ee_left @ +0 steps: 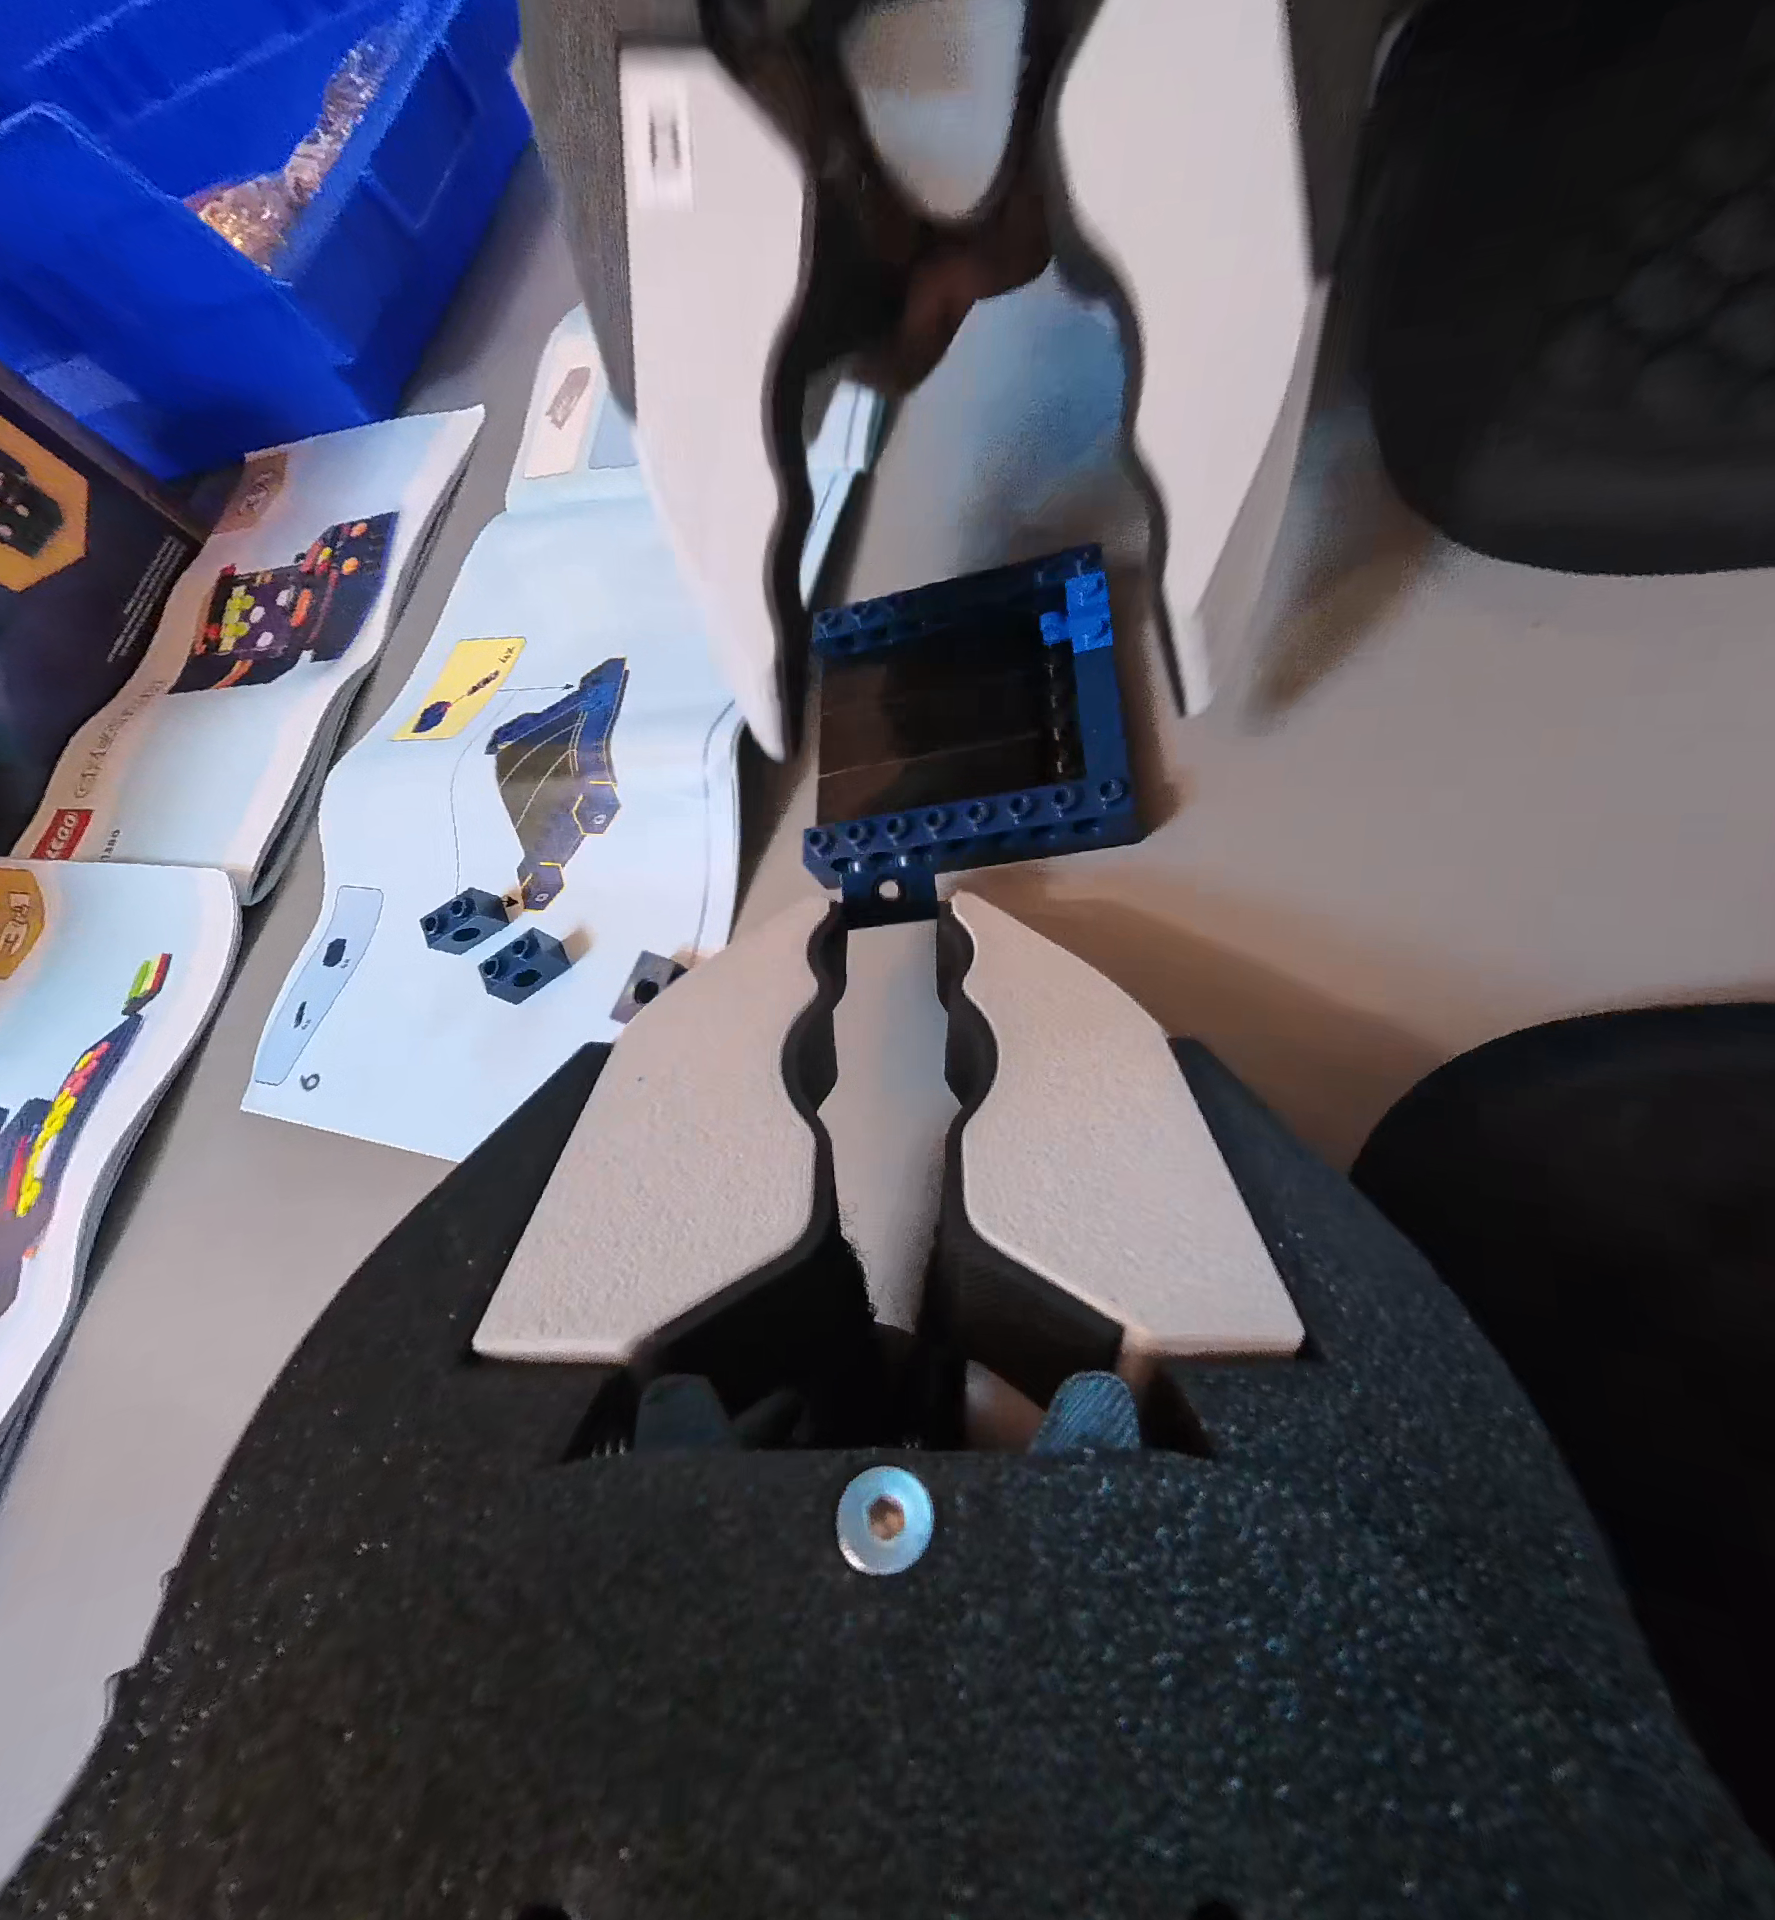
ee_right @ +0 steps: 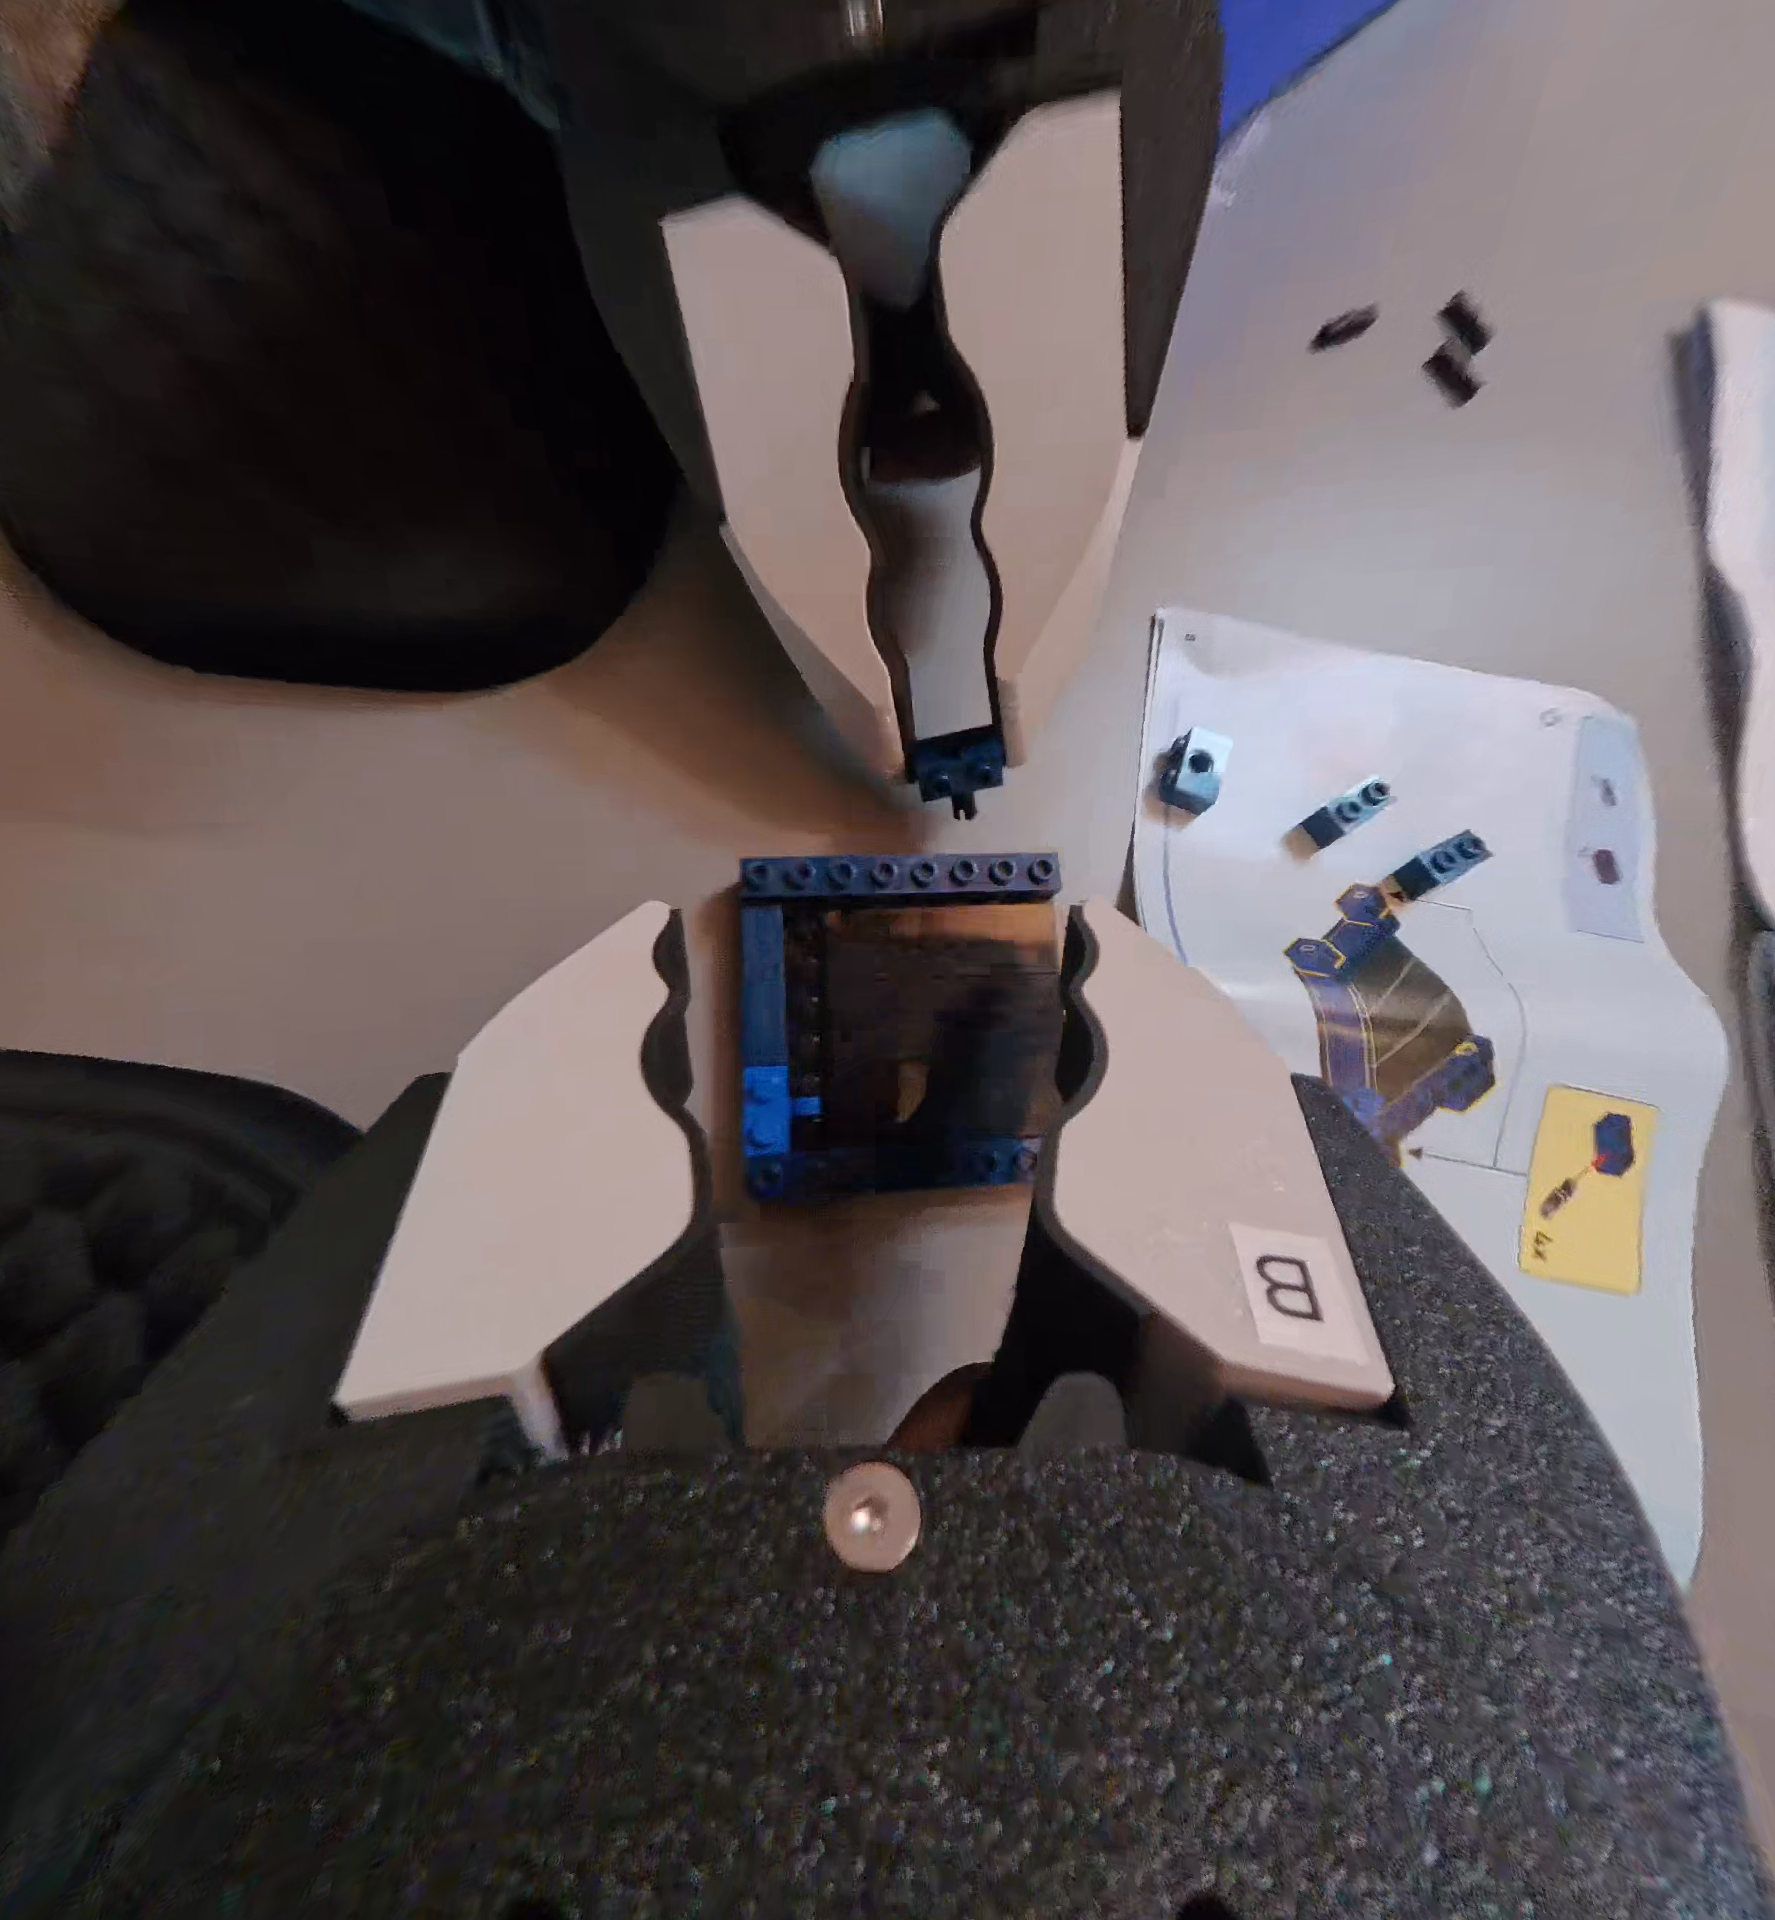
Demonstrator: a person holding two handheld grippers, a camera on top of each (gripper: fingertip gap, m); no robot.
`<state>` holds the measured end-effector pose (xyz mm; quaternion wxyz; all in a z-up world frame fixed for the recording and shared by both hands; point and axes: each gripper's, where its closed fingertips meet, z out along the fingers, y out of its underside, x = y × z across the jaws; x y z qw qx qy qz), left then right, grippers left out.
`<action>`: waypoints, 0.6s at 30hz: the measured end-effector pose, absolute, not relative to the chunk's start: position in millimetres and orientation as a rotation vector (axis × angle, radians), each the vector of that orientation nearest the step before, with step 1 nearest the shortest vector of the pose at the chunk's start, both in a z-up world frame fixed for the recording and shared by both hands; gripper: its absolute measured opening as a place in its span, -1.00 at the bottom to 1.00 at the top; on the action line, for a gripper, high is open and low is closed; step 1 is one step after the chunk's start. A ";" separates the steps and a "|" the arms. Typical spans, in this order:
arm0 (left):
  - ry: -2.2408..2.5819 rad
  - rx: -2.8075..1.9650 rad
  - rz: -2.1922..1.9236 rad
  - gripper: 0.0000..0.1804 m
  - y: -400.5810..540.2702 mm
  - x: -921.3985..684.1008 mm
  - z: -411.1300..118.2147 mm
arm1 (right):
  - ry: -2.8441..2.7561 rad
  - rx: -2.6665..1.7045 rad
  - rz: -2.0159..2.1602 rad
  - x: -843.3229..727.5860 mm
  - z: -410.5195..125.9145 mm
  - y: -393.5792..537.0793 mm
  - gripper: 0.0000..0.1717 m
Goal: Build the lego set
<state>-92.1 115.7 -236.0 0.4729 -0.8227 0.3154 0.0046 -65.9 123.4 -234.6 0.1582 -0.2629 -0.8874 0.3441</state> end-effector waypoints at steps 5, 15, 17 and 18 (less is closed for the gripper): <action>0.746 -2.005 -0.009 -0.82 115.4 -93.9 -232.9 | -2.631 -0.791 0.985 -72.9 -253.6 118.9 -0.15; 0.685 -1.946 -0.070 -0.82 114.2 -96.0 -220.6 | -2.475 -0.720 1.235 -72.9 -235.1 112.1 -0.21; 0.660 -1.929 -0.094 -0.82 114.1 -97.3 -216.6 | -2.432 -0.707 1.319 -71.8 -228.3 111.4 -0.20; 0.656 -1.925 -0.099 -0.82 113.9 -97.5 -215.8 | -2.423 -0.703 1.347 -70.8 -226.8 110.7 -0.20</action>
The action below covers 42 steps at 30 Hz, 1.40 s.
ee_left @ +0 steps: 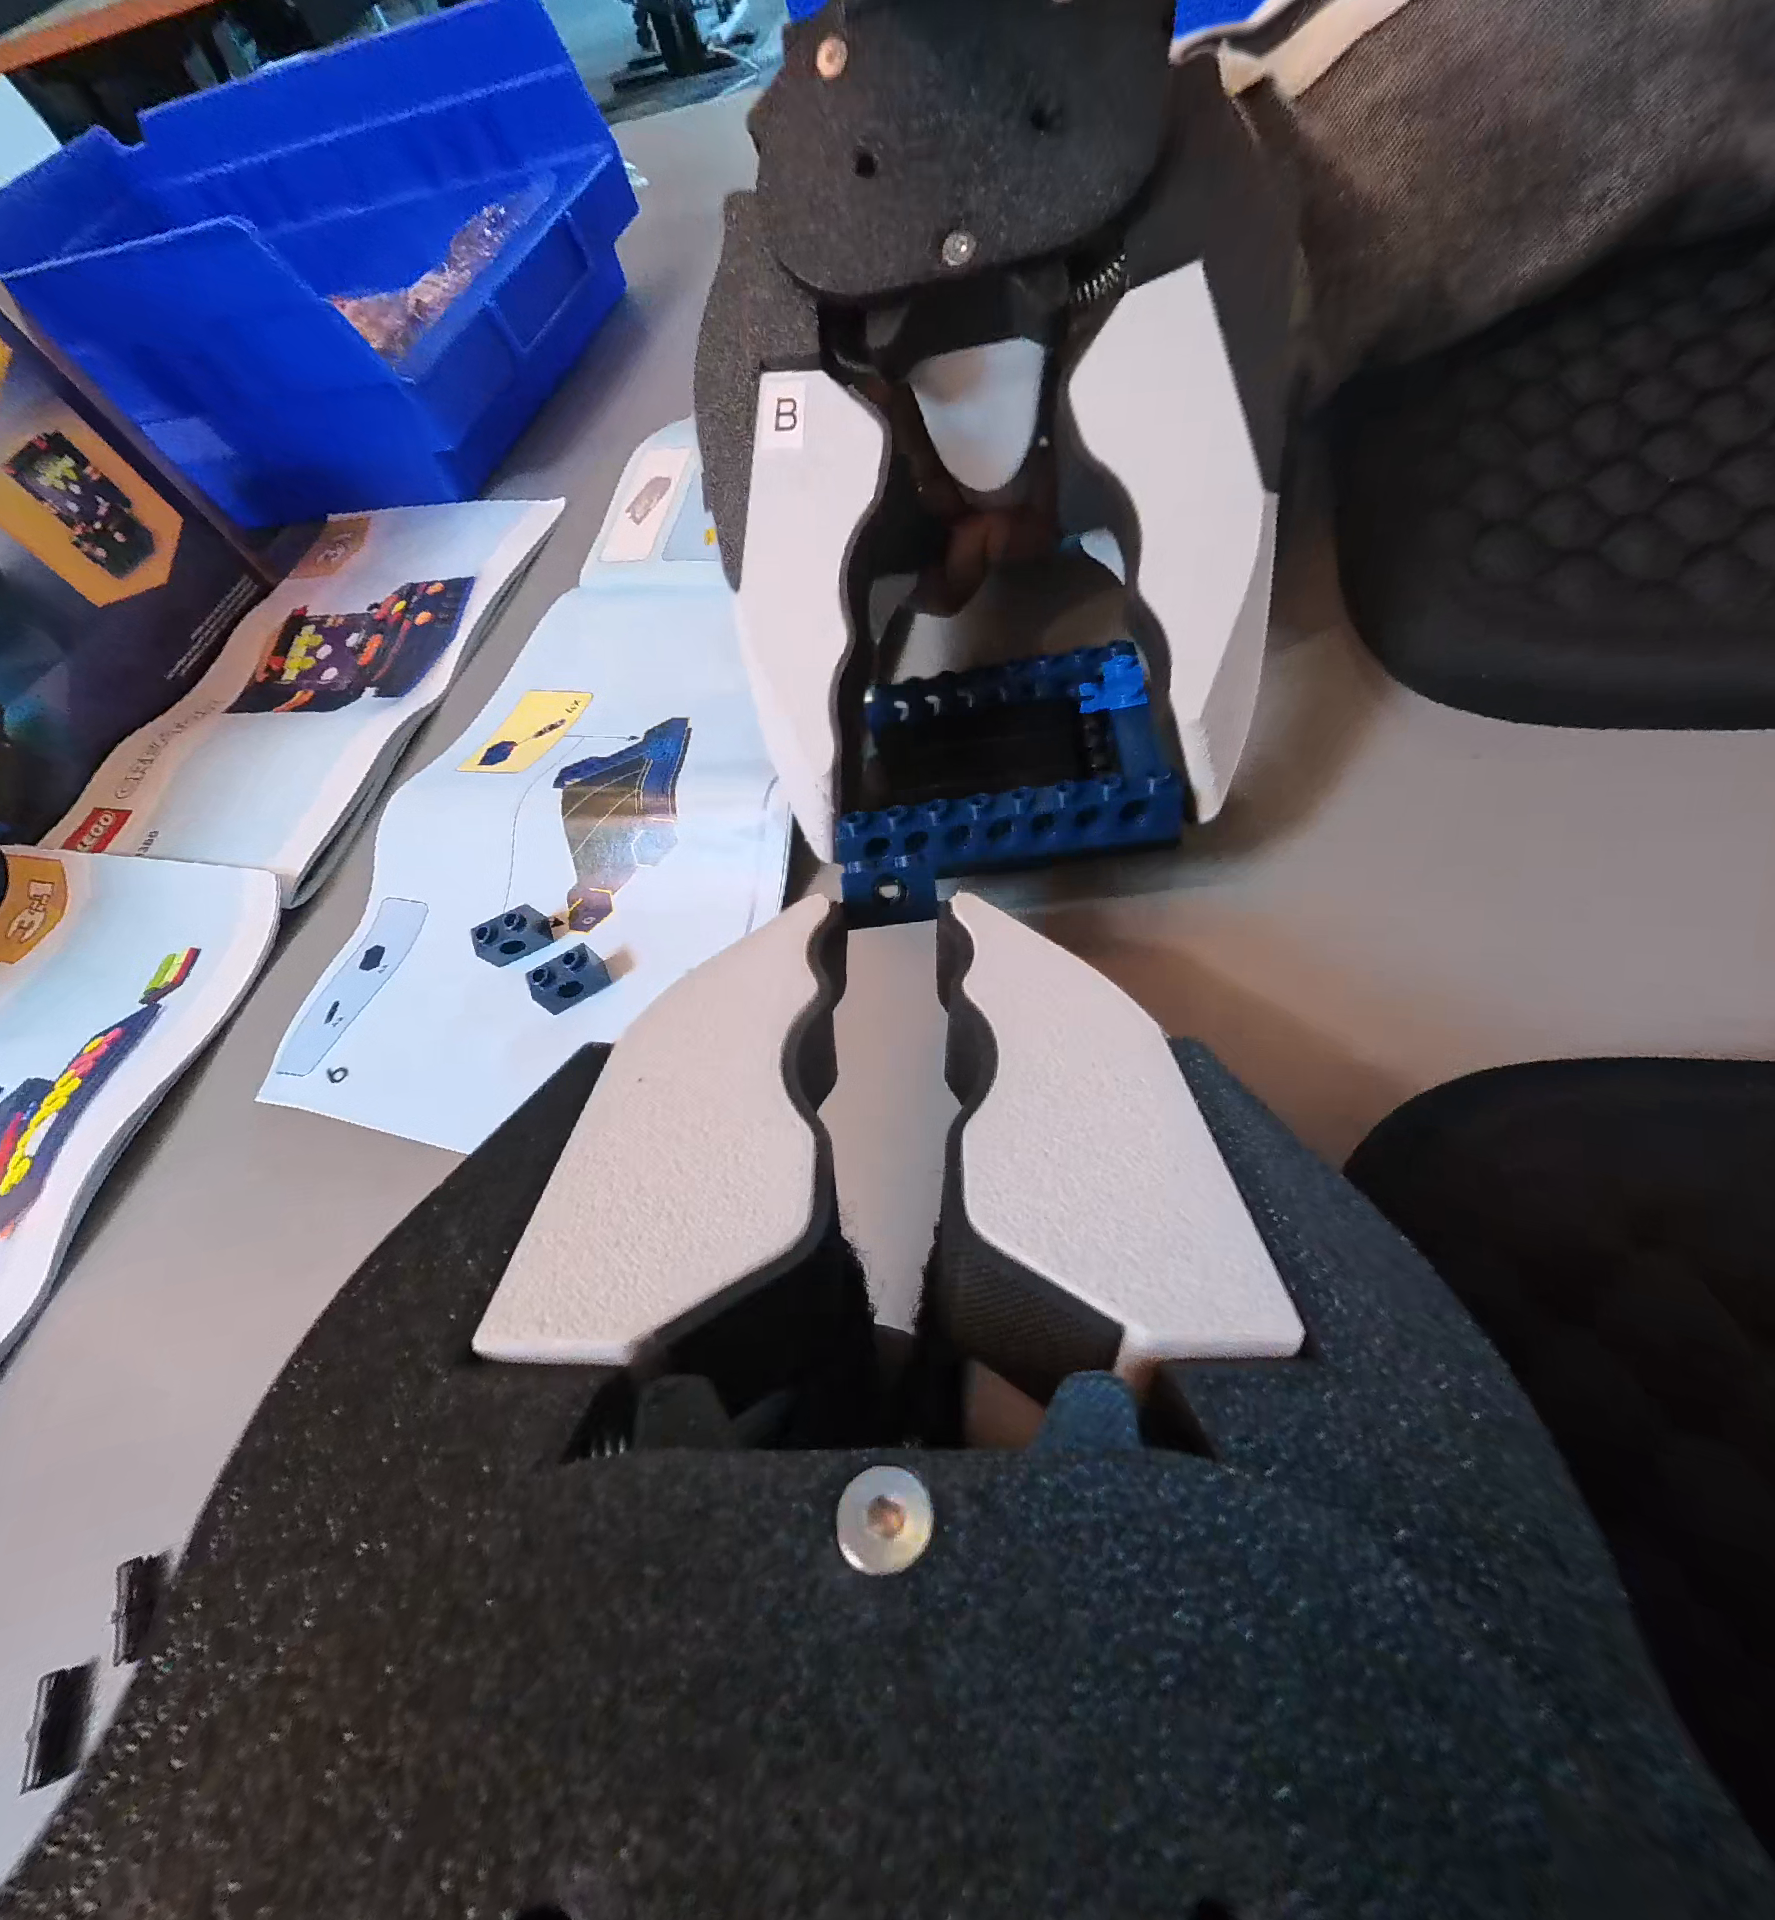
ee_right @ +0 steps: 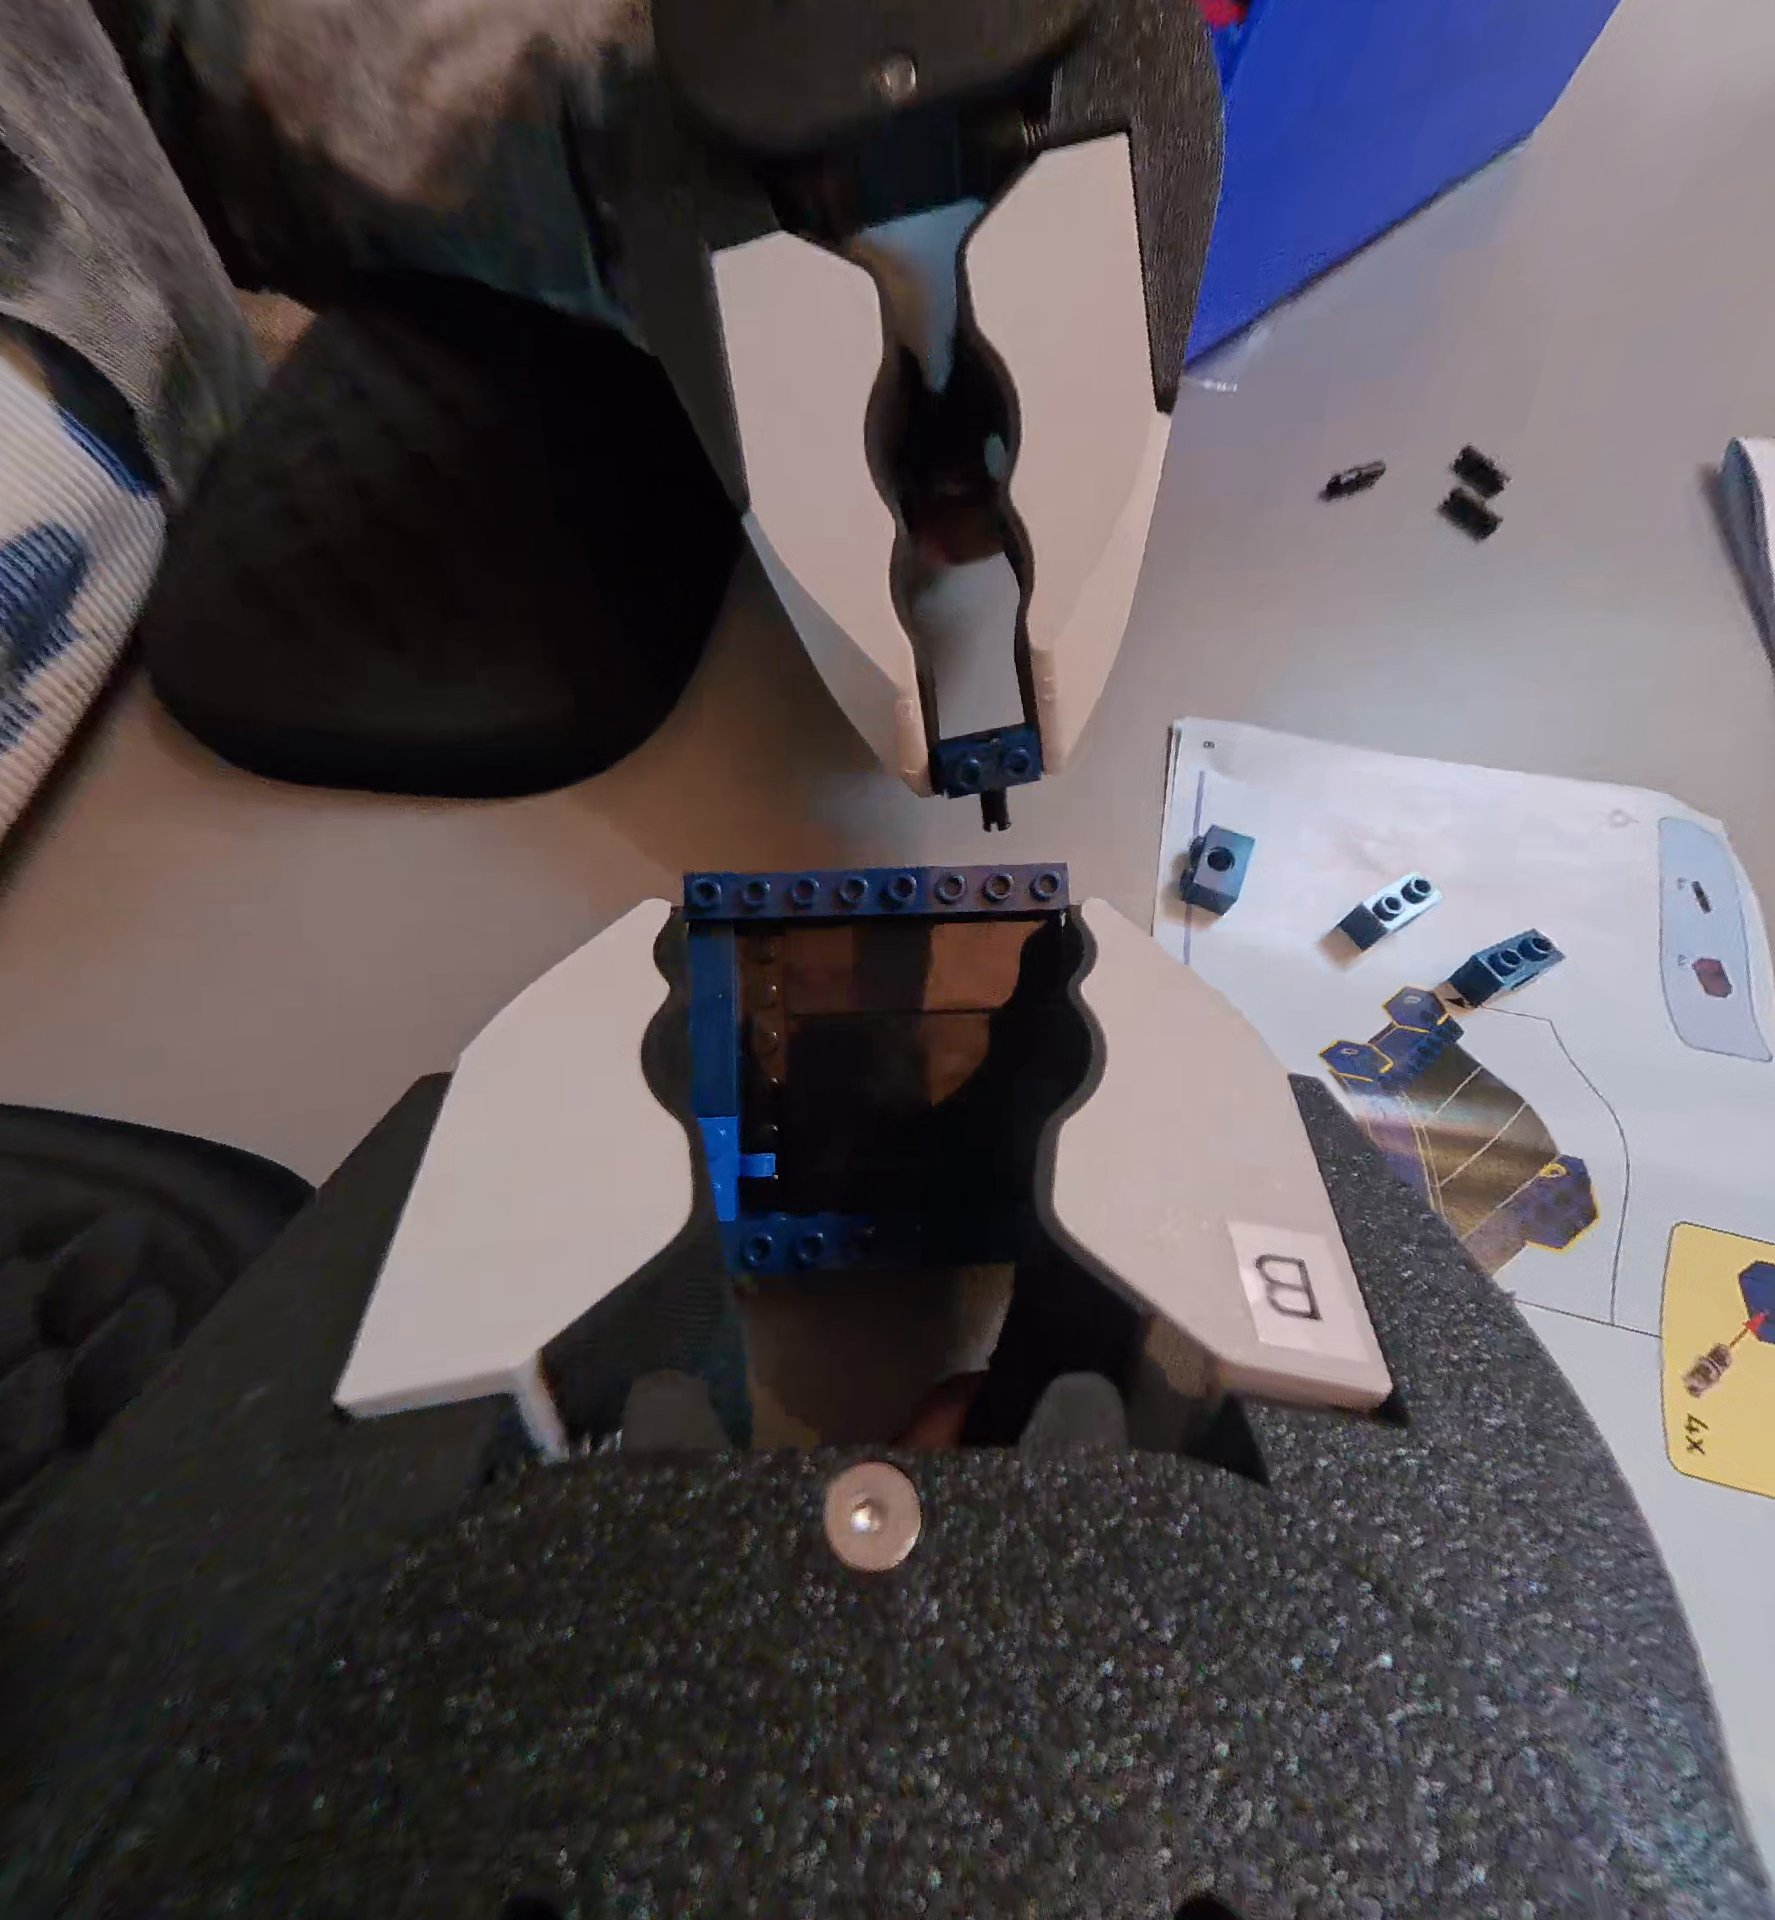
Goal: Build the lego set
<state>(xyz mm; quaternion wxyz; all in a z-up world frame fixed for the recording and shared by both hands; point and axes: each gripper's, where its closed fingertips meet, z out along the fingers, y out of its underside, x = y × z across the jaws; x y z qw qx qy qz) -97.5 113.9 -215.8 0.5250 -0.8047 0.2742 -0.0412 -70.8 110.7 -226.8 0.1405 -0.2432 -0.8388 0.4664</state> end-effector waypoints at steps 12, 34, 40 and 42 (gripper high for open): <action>0.709 -1.956 -0.077 -0.82 113.5 -93.9 -223.3 | -2.415 -0.568 1.264 -66.4 -229.0 105.8 -0.20; 0.577 -1.670 -0.238 -0.82 114.0 -91.0 -178.5 | -2.195 -0.548 1.627 -64.5 -188.7 100.1 -0.20; 0.585 -1.674 -0.232 -0.82 114.3 -90.2 -179.6 | -2.184 -0.549 1.626 -65.6 -188.1 100.2 -0.20; 0.587 -1.674 -0.228 -0.82 114.1 -90.0 -179.7 | -2.181 -0.543 1.616 -65.8 -188.3 100.1 -0.21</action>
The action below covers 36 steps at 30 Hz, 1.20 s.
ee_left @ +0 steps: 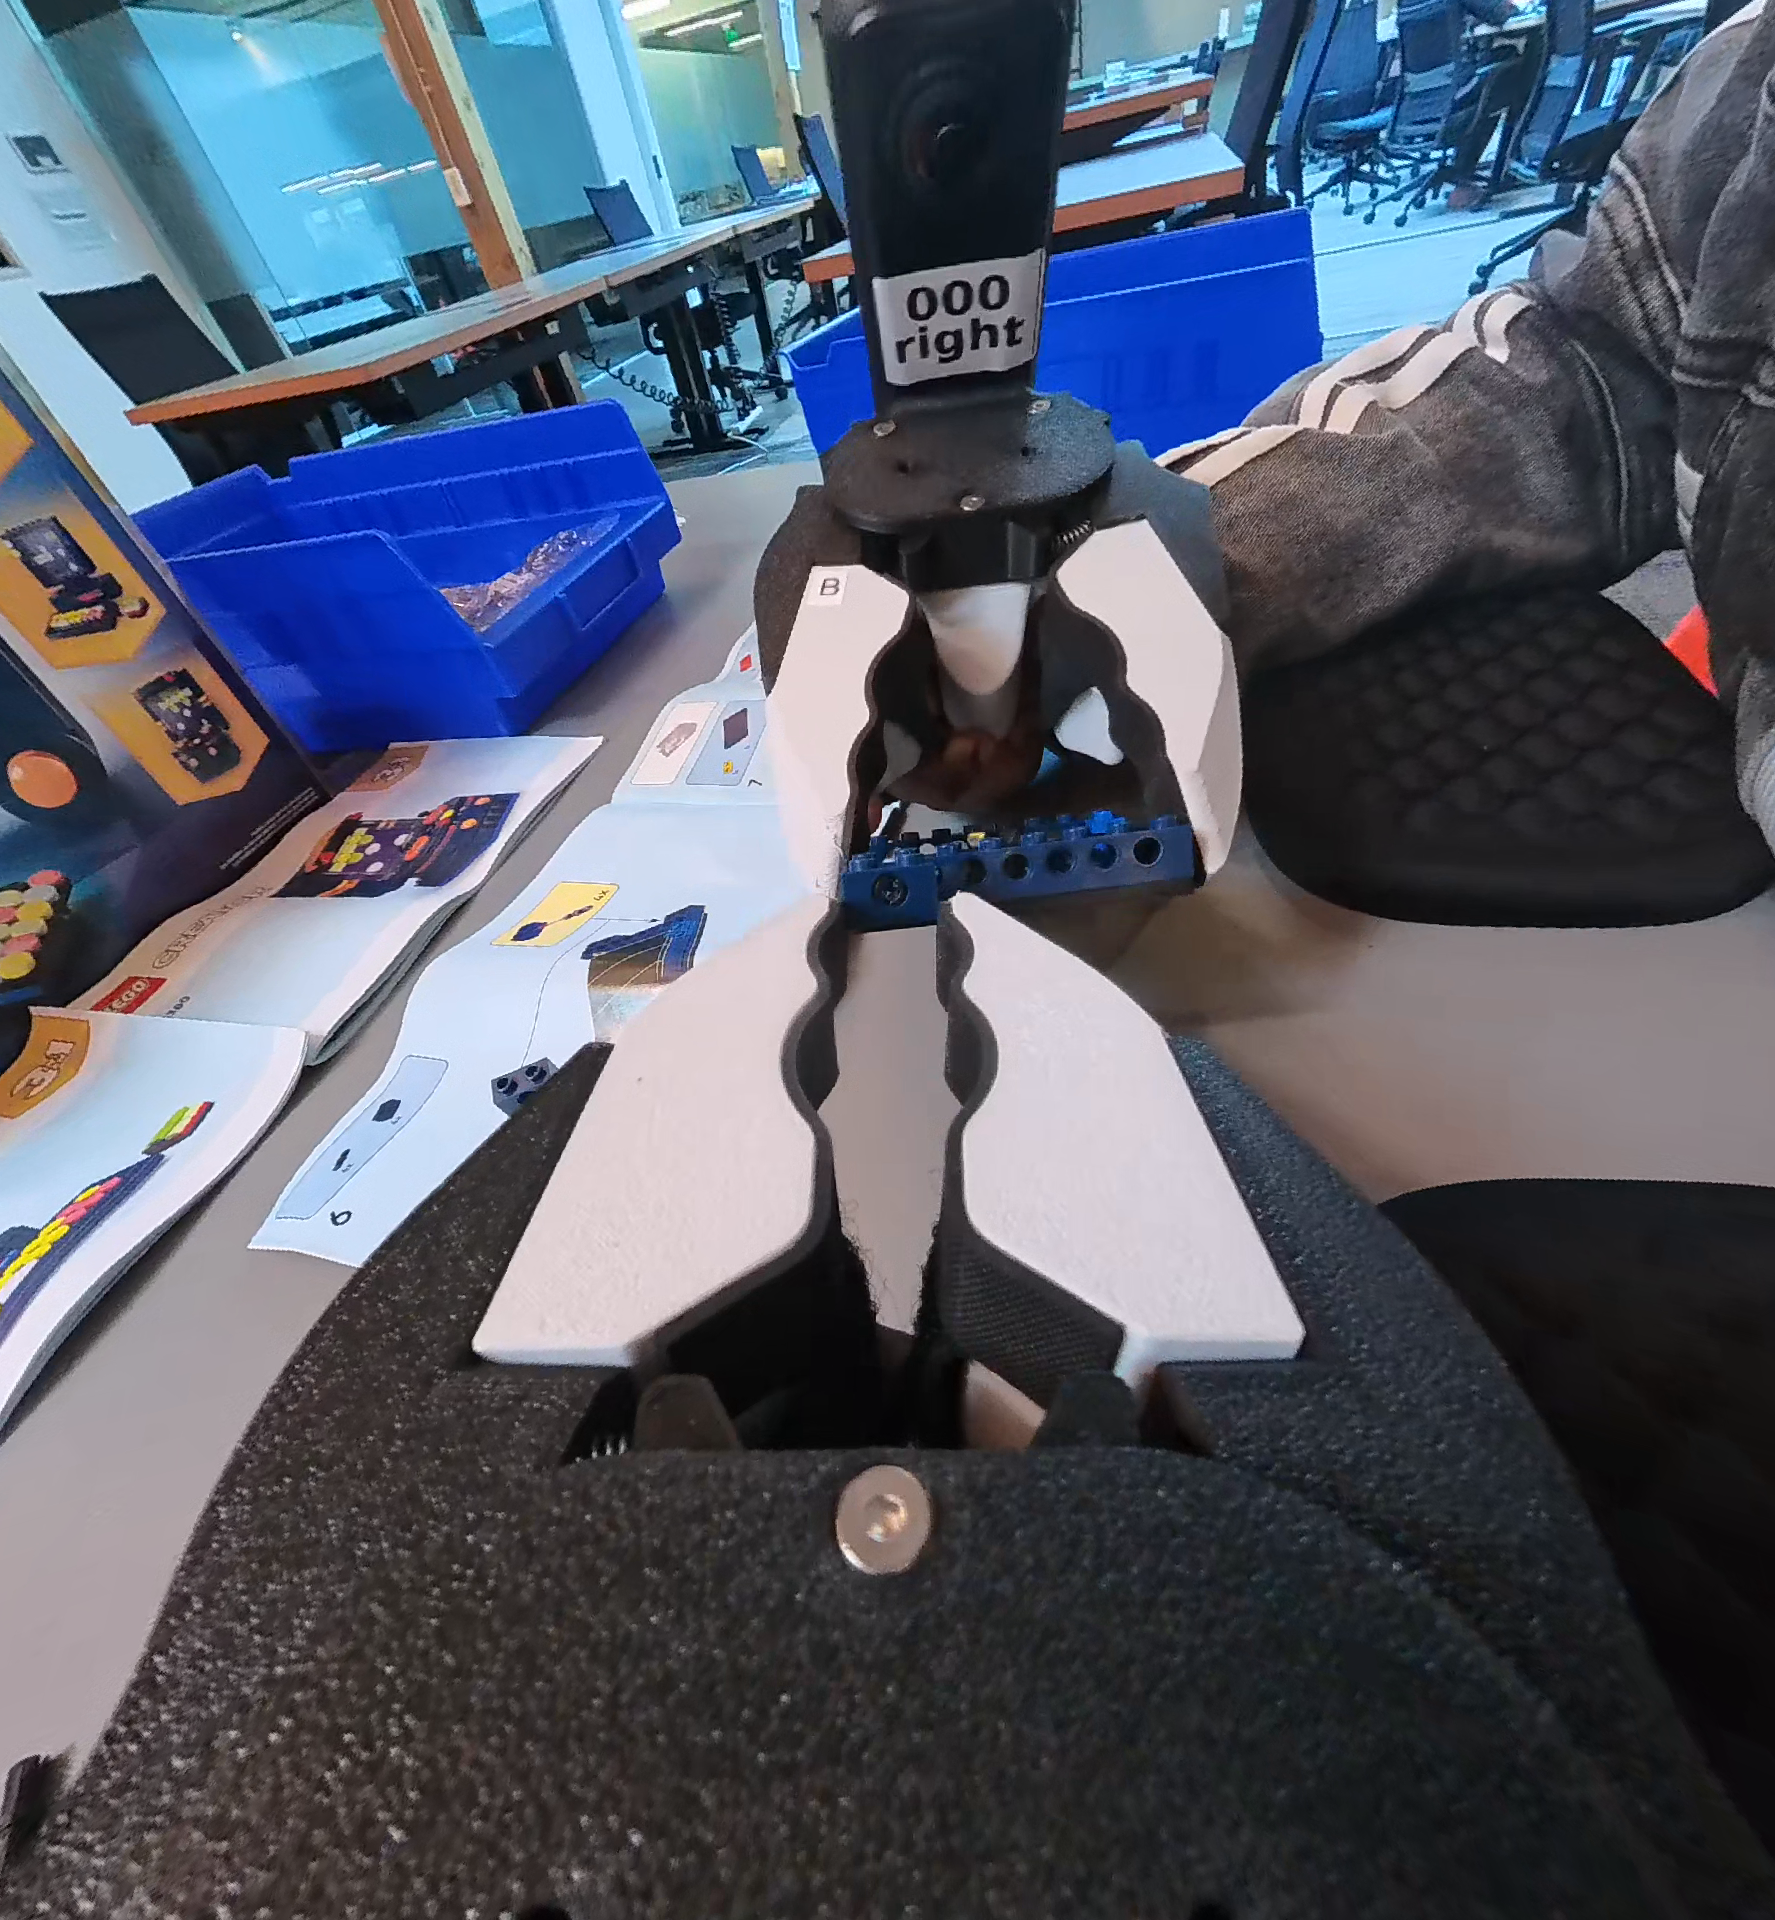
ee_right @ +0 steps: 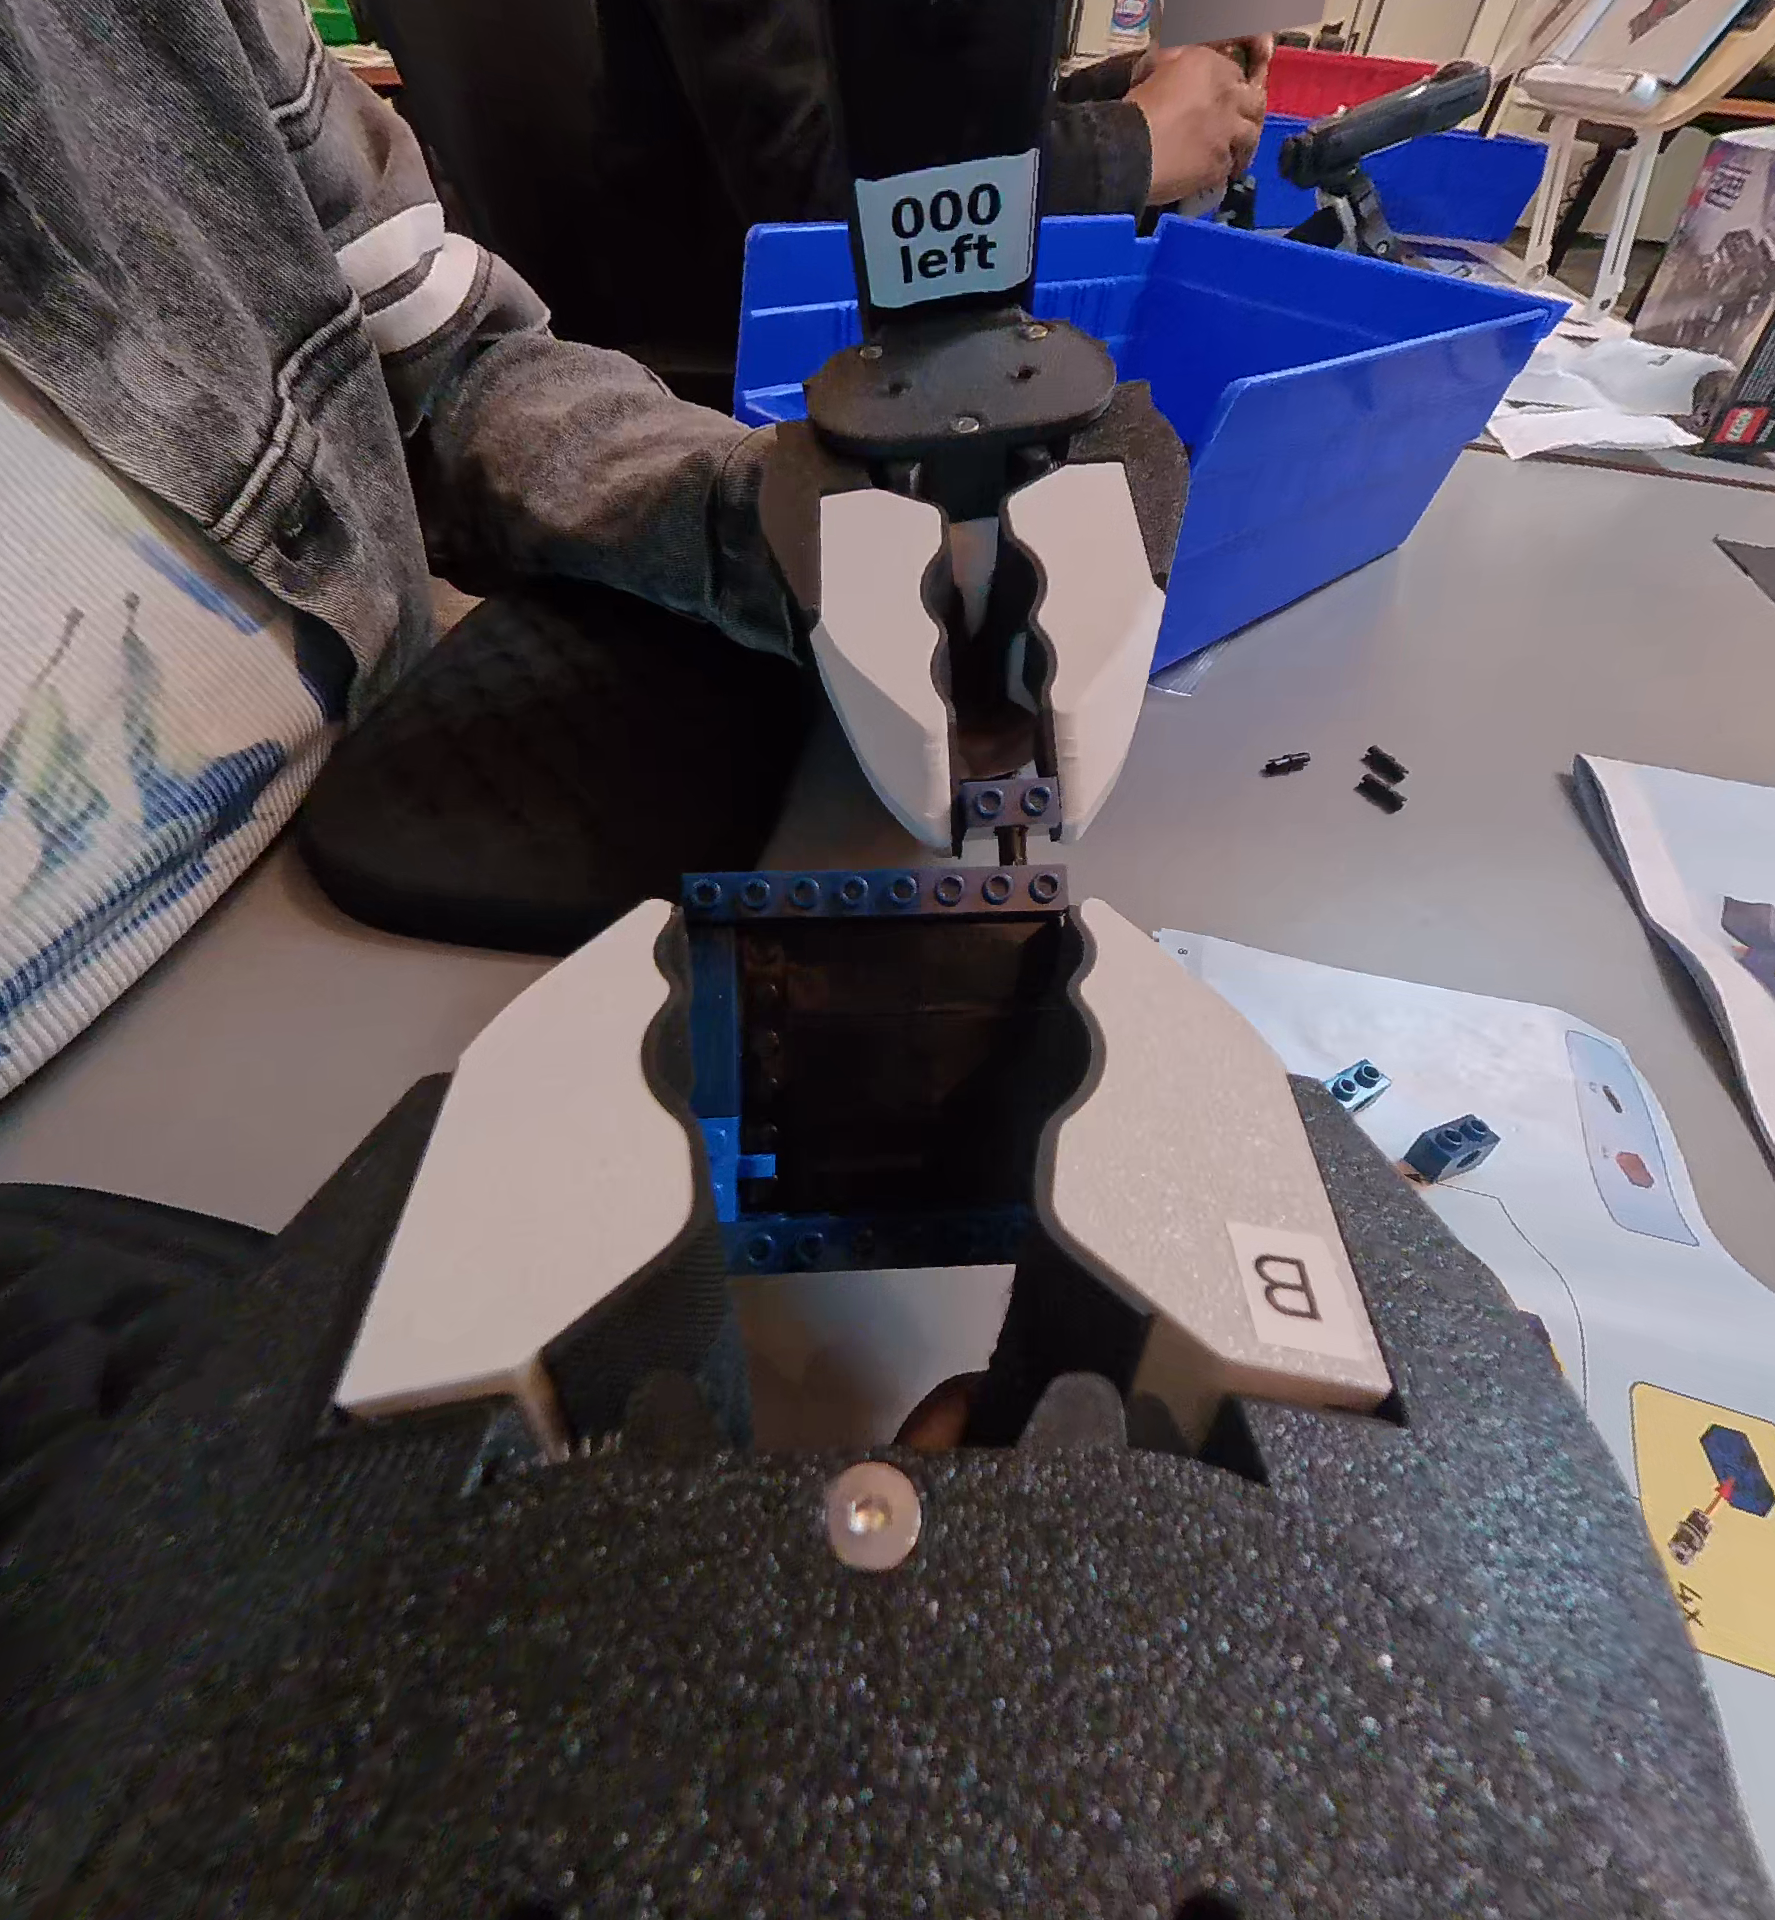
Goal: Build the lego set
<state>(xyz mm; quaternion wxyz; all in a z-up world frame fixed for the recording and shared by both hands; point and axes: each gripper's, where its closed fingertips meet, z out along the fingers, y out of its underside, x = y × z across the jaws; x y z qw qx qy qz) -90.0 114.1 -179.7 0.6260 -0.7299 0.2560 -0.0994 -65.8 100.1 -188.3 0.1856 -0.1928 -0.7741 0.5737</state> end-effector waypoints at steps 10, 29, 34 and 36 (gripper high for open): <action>0.628 -1.771 -0.231 -0.82 110.7 -87.9 -193.1 | -2.272 -0.504 1.463 -64.9 -204.4 97.1 -0.20; 0.634 -1.792 -0.239 -0.82 110.6 -83.4 -195.9 | -2.255 -0.488 1.518 -63.5 -199.6 92.7 -0.20; 0.636 -1.824 -0.288 -0.82 109.1 -84.5 -199.0 | -2.270 -0.501 1.462 -67.1 -203.8 92.7 -0.20; 0.635 -1.807 -0.343 -0.65 106.7 -83.4 -195.8 | -2.270 -0.501 1.443 -68.3 -205.0 93.6 -0.20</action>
